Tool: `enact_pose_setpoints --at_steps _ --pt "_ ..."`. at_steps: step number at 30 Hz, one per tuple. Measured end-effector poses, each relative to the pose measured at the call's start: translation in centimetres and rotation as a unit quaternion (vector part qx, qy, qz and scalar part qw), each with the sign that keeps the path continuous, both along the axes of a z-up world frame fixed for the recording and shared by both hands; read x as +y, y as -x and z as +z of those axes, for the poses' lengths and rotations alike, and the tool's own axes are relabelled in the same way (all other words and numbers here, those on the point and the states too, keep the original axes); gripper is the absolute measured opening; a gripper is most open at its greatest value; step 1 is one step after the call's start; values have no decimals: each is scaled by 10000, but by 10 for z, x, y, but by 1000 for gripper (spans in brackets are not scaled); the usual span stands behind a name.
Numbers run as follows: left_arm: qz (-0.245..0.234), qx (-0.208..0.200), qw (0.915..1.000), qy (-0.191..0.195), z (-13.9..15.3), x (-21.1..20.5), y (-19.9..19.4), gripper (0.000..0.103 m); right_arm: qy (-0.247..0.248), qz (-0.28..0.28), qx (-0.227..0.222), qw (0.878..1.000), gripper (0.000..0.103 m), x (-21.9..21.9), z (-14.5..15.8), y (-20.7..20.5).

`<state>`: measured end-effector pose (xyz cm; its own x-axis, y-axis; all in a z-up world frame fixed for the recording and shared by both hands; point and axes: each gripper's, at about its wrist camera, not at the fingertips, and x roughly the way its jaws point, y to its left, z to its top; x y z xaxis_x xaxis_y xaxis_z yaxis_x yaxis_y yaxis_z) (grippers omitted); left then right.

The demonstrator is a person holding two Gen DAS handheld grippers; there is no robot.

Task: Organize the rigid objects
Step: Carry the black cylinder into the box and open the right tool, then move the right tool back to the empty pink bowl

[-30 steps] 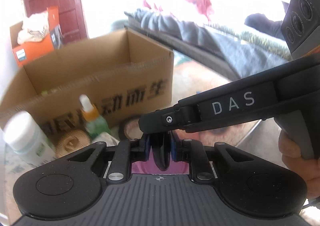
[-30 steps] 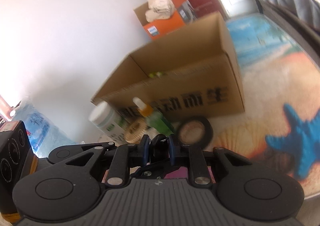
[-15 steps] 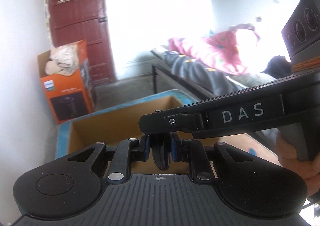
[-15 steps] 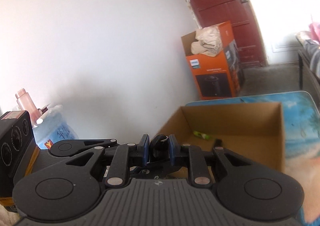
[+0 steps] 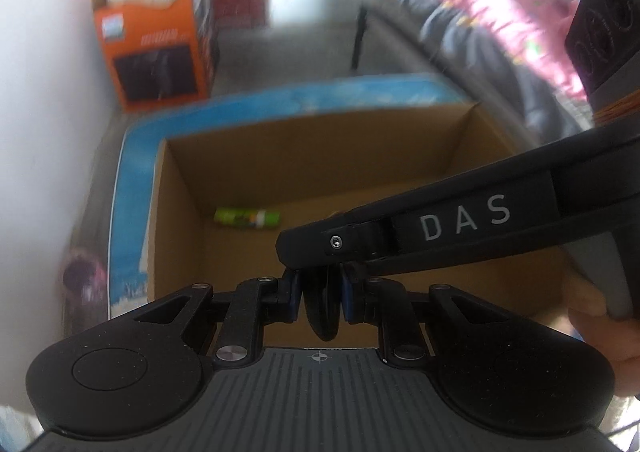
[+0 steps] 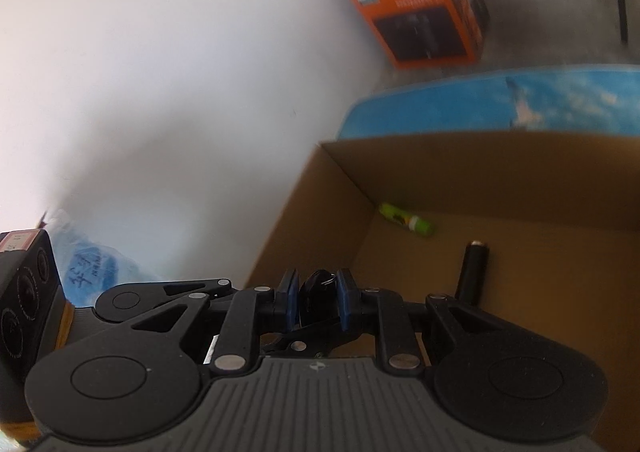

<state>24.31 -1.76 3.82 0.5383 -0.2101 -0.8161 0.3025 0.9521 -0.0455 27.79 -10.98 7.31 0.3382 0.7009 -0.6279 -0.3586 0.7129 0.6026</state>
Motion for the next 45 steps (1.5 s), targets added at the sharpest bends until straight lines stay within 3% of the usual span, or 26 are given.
enact_pose_setpoints --at_steps 8,13,17,22,28,32,36,40,45 --pt "285 393 9976 -484 -24 6 -30 20 198 -19 726 9972 22 24 -41 -52" --pt "382 274 9979 -441 -16 12 -25 21 -58 -142 720 9973 23 19 -38 -53" --pt "355 56 9987 -358 -2 14 -10 29 -206 -236 523 9981 23 0 -19 -39" --pt "209 -418 9988 -140 25 17 31 43 -336 -304 54 9990 23 -35 18 4" --pt "-69 -1044 9942 230 57 16 92 59 -567 -470 -744 9945 24 -94 66 87" --pt "-286 -1339 9896 453 62 10 131 70 -687 -769 -1131 9882 24 -131 74 146" --pt "-448 -1186 9885 823 45 1 158 72 -584 -1187 -1314 9825 24 -155 59 196" --pt "-648 -787 9895 1022 14 -14 177 73 -404 -1563 -1157 9801 24 -161 23 233" --pt "-944 -322 9903 964 -25 -38 192 73 139 -1854 -909 9784 24 -150 -24 255"
